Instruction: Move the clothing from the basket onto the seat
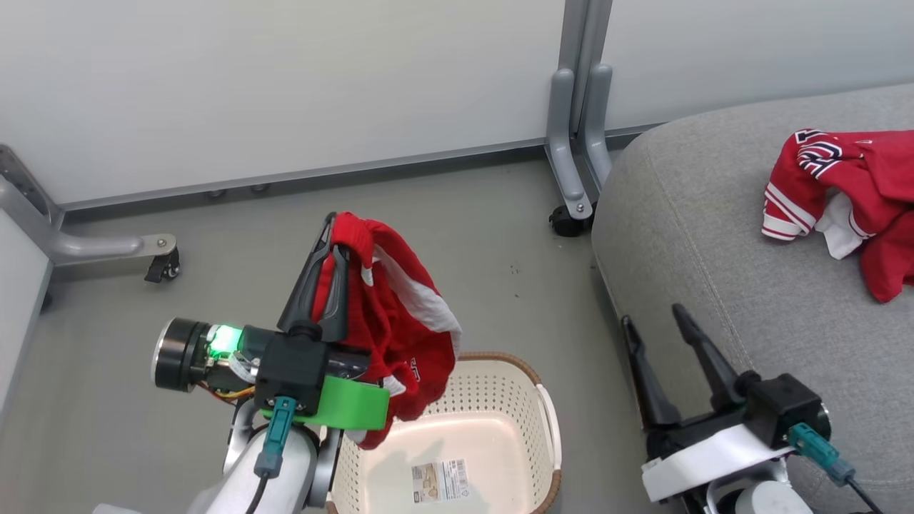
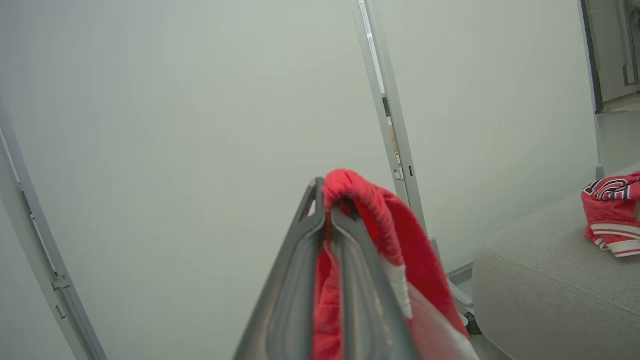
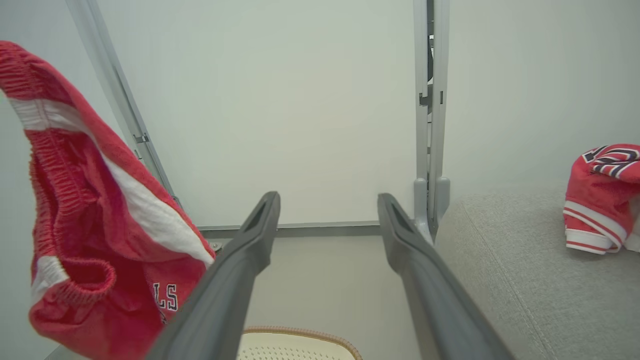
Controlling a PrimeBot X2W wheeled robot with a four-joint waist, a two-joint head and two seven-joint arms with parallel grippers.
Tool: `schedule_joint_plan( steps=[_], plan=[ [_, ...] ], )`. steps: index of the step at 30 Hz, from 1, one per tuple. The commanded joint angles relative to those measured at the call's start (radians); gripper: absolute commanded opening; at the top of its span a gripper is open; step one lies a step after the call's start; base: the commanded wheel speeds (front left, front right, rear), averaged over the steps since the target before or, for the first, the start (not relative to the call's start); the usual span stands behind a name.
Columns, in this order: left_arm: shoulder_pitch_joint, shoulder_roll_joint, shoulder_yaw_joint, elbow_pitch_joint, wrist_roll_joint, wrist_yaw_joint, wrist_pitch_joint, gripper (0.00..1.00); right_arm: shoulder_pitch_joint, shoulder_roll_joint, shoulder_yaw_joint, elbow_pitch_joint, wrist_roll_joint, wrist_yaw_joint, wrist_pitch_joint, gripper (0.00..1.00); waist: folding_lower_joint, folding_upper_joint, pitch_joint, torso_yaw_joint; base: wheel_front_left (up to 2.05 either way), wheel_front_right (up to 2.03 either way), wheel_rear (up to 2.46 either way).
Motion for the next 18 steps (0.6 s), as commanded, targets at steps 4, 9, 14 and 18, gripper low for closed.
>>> schedule_joint_plan(
  steps=[4, 9, 14, 18],
  plan=[
    [-0.031, -0.021, 0.001, 0.001, 0.004, -0.039, -0.001, 0.0, -0.007, -0.025, 0.077, -0.016, 0.018, 0.0, 0.0, 1.0, 0.0001, 0.0, -0.01, 0.002, 0.0, 0.0, 0.0],
    [-0.065, -0.058, -0.011, 0.015, -0.01, -0.088, -0.001, 0.0, -0.048, -0.028, 0.166, -0.028, 0.024, 0.0, -0.001, 1.0, 0.0001, 0.0, -0.008, 0.01, 0.0, 0.0, 0.0],
    [-0.101, -0.086, -0.054, 0.045, -0.002, -0.141, -0.001, 0.0, -0.115, -0.04, 0.272, -0.044, 0.021, 0.0, -0.001, 1.0, 0.0001, 0.0, -0.004, 0.015, 0.0, 0.0, 0.0],
    [-0.118, -0.105, -0.092, 0.07, 0.009, -0.165, -0.001, 0.0, -0.163, -0.032, 0.298, -0.061, 0.038, 0.0, 0.0, 1.0, 0.0001, 0.0, -0.002, 0.015, 0.0, 0.0, 0.0]
  ],
)
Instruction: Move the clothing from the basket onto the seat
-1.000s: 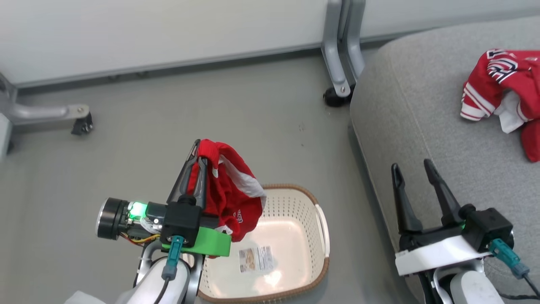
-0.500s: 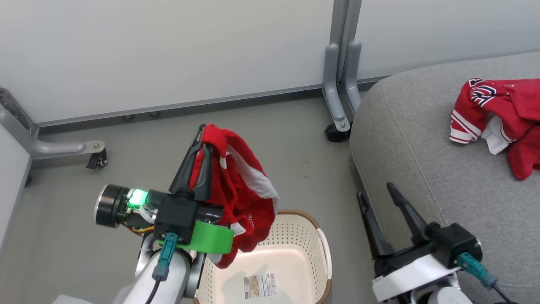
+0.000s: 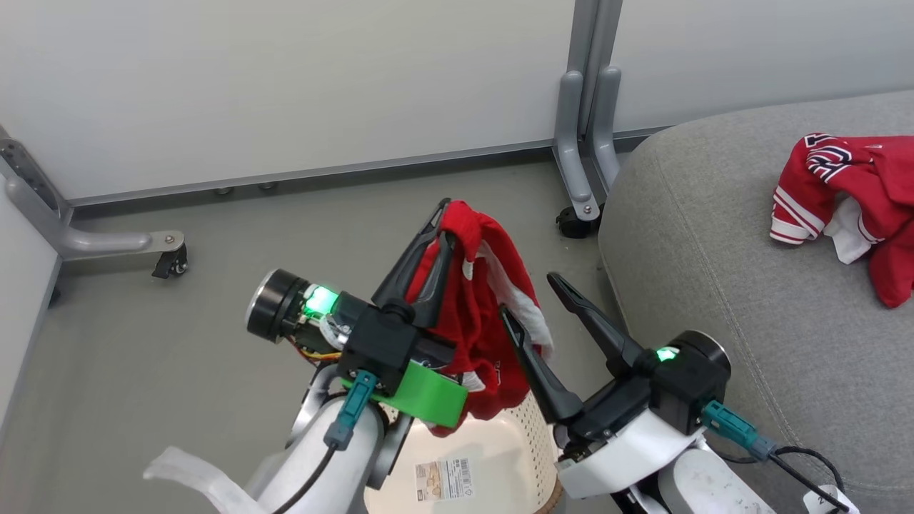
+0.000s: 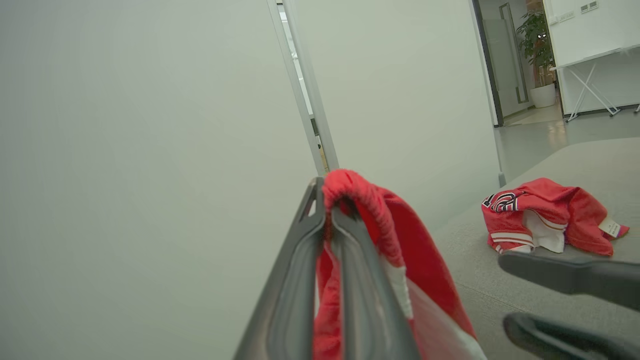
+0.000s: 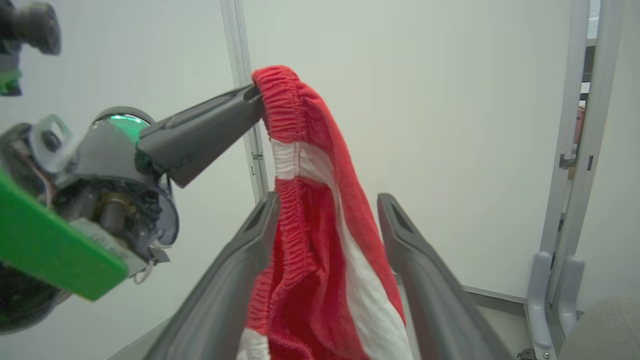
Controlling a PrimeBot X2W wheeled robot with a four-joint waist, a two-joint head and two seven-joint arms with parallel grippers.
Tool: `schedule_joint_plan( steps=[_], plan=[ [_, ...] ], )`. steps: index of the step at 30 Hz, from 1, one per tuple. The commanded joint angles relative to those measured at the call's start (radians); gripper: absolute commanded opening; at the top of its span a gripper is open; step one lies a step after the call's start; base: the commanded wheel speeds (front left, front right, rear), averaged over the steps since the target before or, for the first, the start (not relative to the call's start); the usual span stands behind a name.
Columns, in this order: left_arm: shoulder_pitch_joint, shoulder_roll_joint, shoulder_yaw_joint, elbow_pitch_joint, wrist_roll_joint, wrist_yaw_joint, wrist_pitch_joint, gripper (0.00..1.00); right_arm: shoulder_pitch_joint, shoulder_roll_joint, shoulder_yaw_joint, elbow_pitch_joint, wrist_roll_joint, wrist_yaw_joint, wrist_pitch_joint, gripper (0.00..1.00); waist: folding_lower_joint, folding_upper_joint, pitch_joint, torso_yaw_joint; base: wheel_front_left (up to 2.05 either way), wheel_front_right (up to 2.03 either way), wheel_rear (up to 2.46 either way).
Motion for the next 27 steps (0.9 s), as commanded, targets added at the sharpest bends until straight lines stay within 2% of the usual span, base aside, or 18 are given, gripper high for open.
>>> schedule_joint_plan(
  steps=[1, 6, 11, 17, 23, 24, 25, 26, 27],
  plan=[
    [-0.018, -0.005, -0.012, 0.01, 0.005, -0.009, -0.001, 0.0, -0.017, 0.002, 0.001, -0.002, 0.002, 0.0, 0.0, 1.0, 0.0001, 0.0, 0.001, 0.0, 0.0, 0.0, 0.0],
    [-0.033, -0.025, -0.066, 0.032, 0.006, -0.026, -0.001, 0.0, -0.037, 0.012, -0.006, 0.026, -0.007, 0.0, 0.0, 1.0, 0.0001, 0.0, 0.004, 0.004, 0.0, 0.0, 0.0],
    [-0.046, -0.032, -0.115, 0.02, -0.004, -0.033, -0.001, 0.0, -0.022, 0.025, -0.016, 0.126, -0.011, 0.0, 0.0, 1.0, 0.0001, 0.0, 0.004, 0.01, 0.0, 0.0, 0.0],
    [-0.047, -0.036, -0.156, 0.001, -0.017, -0.017, -0.001, 0.0, -0.011, 0.039, -0.023, 0.252, -0.007, 0.0, 0.0, 1.0, 0.0001, 0.0, -0.004, 0.012, 0.0, 0.0, 0.0],
    [-0.054, -0.037, -0.167, 0.0, -0.022, -0.012, -0.001, 0.0, -0.013, 0.05, -0.024, 0.282, 0.003, 0.0, 0.0, 1.0, 0.0001, 0.0, -0.007, 0.009, 0.0, 0.0, 0.0],
    [-0.056, -0.037, -0.167, 0.001, -0.023, -0.011, -0.001, 0.0, -0.014, 0.05, -0.024, 0.283, 0.004, 0.0, 0.0, 0.88, 0.0001, 0.0, -0.007, 0.009, 0.0, 0.0, 0.0],
    [-0.057, -0.037, -0.166, 0.004, -0.023, -0.011, -0.001, 0.0, -0.016, 0.051, -0.024, 0.284, 0.005, 0.0, 0.0, 0.4, 0.0001, 0.0, -0.006, 0.009, 0.0, 0.0, 0.0],
    [-0.057, -0.037, -0.166, 0.006, -0.022, -0.01, -0.001, 0.0, -0.017, 0.052, -0.024, 0.284, 0.007, 0.0, 0.0, 0.23, 0.0001, 0.0, -0.006, 0.009, 0.0, 0.0, 0.0],
    [-0.057, -0.037, -0.165, 0.009, -0.021, -0.009, -0.001, 0.0, -0.018, 0.052, -0.026, 0.283, 0.009, 0.0, 0.0, 0.0, 0.0001, 0.0, -0.006, 0.009, 0.0, 0.0, 0.0]
  ],
)
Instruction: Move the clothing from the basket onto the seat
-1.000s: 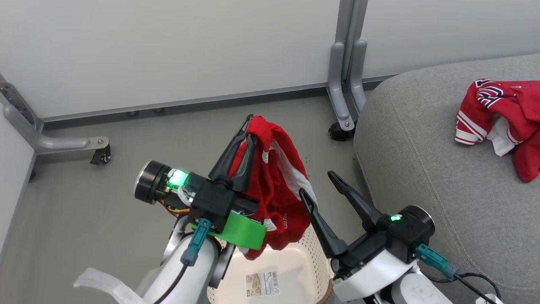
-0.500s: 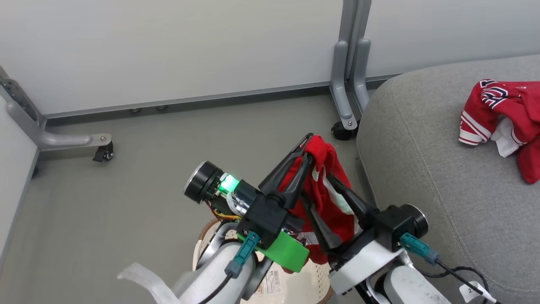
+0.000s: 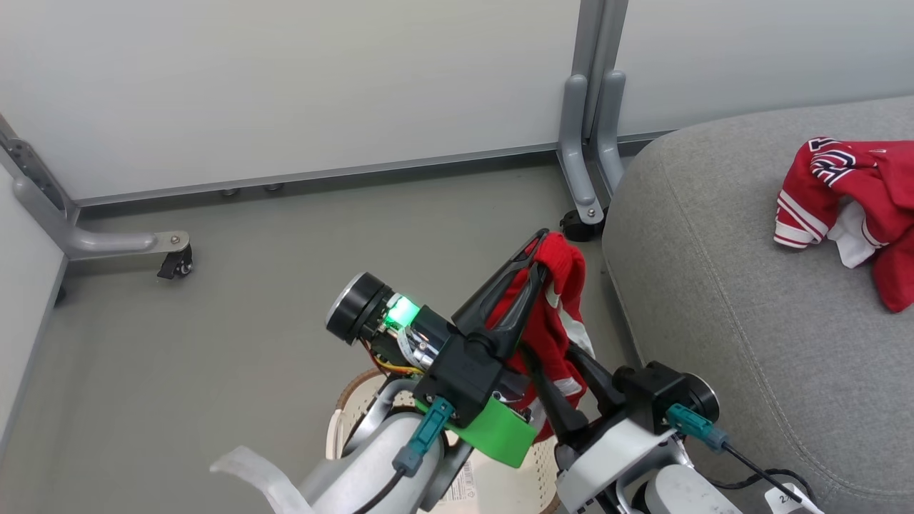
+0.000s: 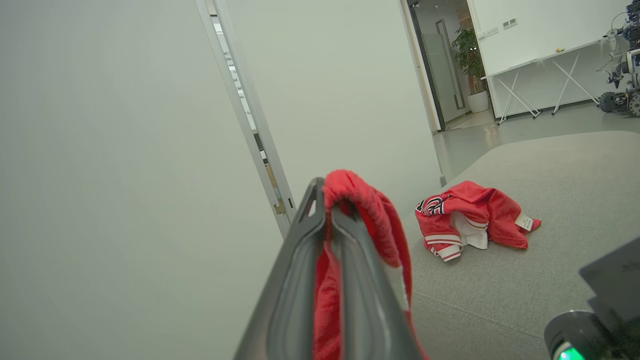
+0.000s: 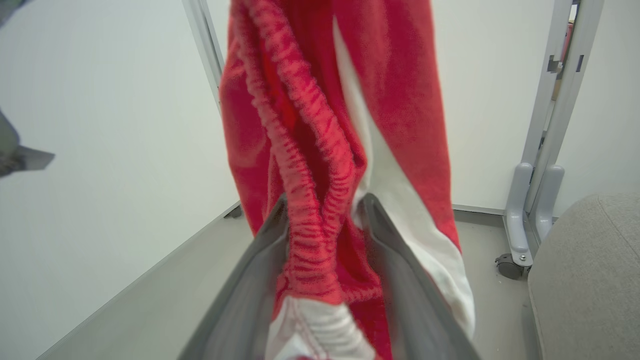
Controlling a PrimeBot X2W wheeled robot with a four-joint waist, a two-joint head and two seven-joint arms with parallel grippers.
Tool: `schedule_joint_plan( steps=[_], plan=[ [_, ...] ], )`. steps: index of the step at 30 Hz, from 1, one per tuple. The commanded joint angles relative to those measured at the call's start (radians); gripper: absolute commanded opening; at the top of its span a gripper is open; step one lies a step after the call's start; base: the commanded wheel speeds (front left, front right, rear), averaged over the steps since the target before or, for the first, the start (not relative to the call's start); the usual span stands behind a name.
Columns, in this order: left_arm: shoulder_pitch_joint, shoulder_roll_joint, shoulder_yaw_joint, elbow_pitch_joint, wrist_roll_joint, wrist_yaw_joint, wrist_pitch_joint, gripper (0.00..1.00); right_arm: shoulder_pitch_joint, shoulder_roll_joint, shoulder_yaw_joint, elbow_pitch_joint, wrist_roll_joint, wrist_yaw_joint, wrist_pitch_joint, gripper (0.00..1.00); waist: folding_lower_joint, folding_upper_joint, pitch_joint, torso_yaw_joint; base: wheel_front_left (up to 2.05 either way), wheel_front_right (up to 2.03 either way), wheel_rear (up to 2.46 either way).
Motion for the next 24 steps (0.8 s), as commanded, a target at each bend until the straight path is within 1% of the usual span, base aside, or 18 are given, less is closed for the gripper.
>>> schedule_joint_plan(
  steps=[1, 6, 11, 18, 22, 24],
  plan=[
    [-0.015, -0.001, 0.004, 0.004, -0.009, 0.008, -0.001, 0.0, -0.003, 0.0, -0.006, 0.001, 0.012, 0.0, -0.001, 0.0, 0.0, 0.0, 0.001, 0.0, 0.0, 0.0, 0.0],
    [0.004, 0.001, 0.015, 0.026, -0.014, 0.008, -0.001, 0.0, 0.003, -0.005, -0.014, 0.003, 0.025, 0.0, -0.001, 0.0, 0.0, 0.0, 0.003, 0.001, 0.0, 0.0, 0.0],
    [0.034, 0.015, 0.034, 0.068, -0.019, 0.009, -0.001, 0.0, 0.015, -0.011, -0.029, 0.005, 0.033, 0.0, -0.001, 0.0, 0.0, 0.0, 0.009, 0.001, 0.0, 0.0, 0.0],
    [0.07, 0.031, 0.042, 0.118, -0.068, -0.037, -0.001, 0.0, 0.02, -0.012, -0.053, 0.014, 0.041, 0.0, -0.001, 0.0, 0.0, 0.0, 0.02, -0.009, 0.0, 0.0, 0.0],
    [0.092, 0.055, 0.054, 0.117, -0.084, -0.061, -0.001, 0.0, 0.019, -0.008, -0.055, 0.022, 0.044, 0.0, -0.001, 0.0, 0.0, 0.0, 0.023, -0.017, 0.0, 0.0, 0.0],
    [0.1, 0.058, 0.059, 0.113, -0.091, -0.066, -0.001, 0.0, 0.02, -0.008, -0.057, 0.025, 0.047, 0.0, -0.001, 0.0, 0.0, 0.0, 0.024, -0.018, 0.0, 0.0, 0.0]
  ],
)
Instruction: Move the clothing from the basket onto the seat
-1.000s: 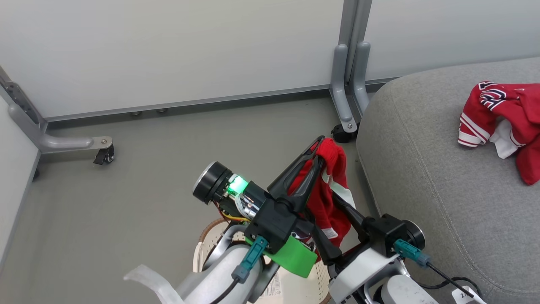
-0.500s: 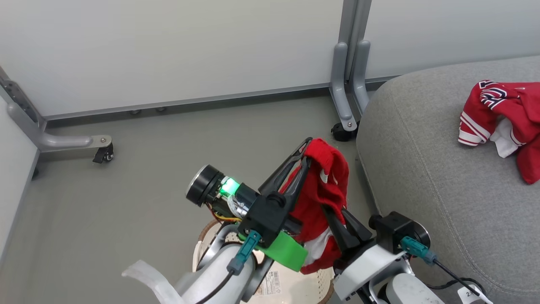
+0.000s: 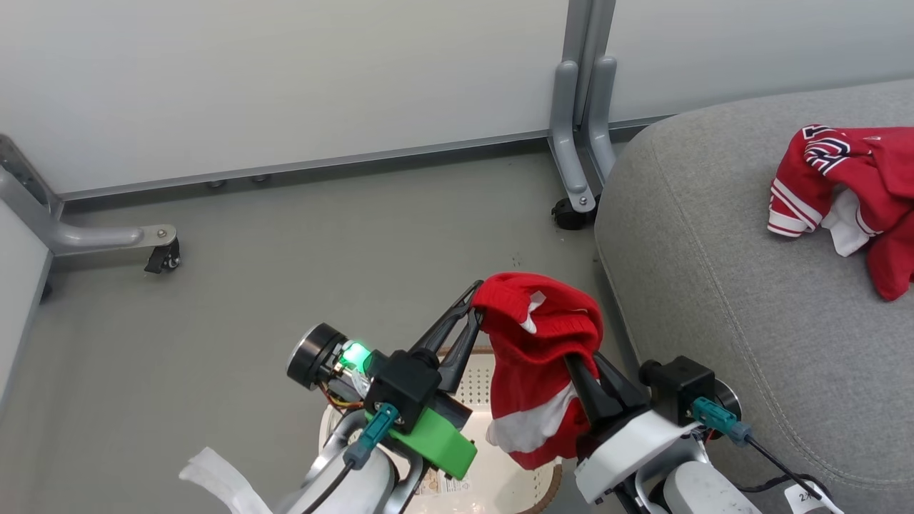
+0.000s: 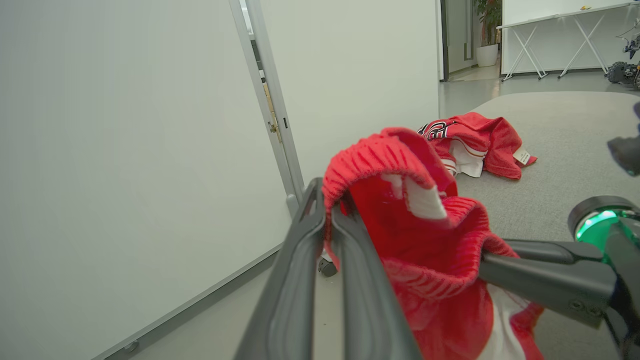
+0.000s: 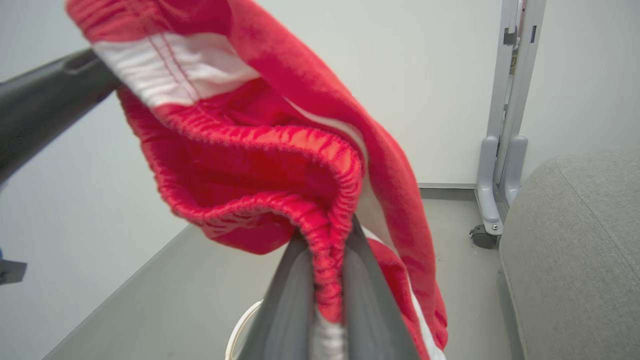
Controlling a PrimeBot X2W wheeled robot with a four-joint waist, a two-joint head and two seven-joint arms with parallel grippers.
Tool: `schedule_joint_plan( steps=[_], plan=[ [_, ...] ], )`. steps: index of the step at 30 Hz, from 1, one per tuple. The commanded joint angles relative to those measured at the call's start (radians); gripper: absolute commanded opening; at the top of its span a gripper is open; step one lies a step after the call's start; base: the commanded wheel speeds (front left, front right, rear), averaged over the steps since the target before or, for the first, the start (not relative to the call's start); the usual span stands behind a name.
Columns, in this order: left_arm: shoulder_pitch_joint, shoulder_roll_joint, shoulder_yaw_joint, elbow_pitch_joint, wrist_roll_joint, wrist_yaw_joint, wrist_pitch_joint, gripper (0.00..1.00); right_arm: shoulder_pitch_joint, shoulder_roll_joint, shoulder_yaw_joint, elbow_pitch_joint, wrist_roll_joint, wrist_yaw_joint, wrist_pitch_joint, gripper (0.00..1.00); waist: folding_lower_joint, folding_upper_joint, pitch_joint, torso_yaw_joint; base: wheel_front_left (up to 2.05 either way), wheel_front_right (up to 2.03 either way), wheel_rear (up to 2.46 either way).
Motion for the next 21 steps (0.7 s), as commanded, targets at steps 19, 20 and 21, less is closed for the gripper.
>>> schedule_joint_plan(
  steps=[19, 20, 21],
  plan=[
    [0.081, 0.012, 0.032, -0.037, -0.032, -0.049, -0.001, 1.0, 0.019, 0.009, -0.04, 0.007, 0.03, 0.0, -0.001, 0.0, 0.0, 0.0, 0.013, -0.004, 0.0, 0.0, 0.0],
    [0.081, 0.012, 0.033, -0.036, -0.03, -0.051, -0.001, 1.0, 0.019, 0.009, -0.042, 0.007, 0.029, 0.0, -0.001, 0.0, 0.0, 0.0, 0.014, -0.004, 0.0, 0.0, 0.0],
    [0.082, 0.012, 0.033, -0.036, -0.028, -0.05, -0.001, 1.0, 0.019, 0.009, -0.044, 0.006, 0.028, 0.0, -0.001, 0.0, 0.0, 0.0, 0.014, -0.004, 0.0, 0.0, 0.0]
  ],
)
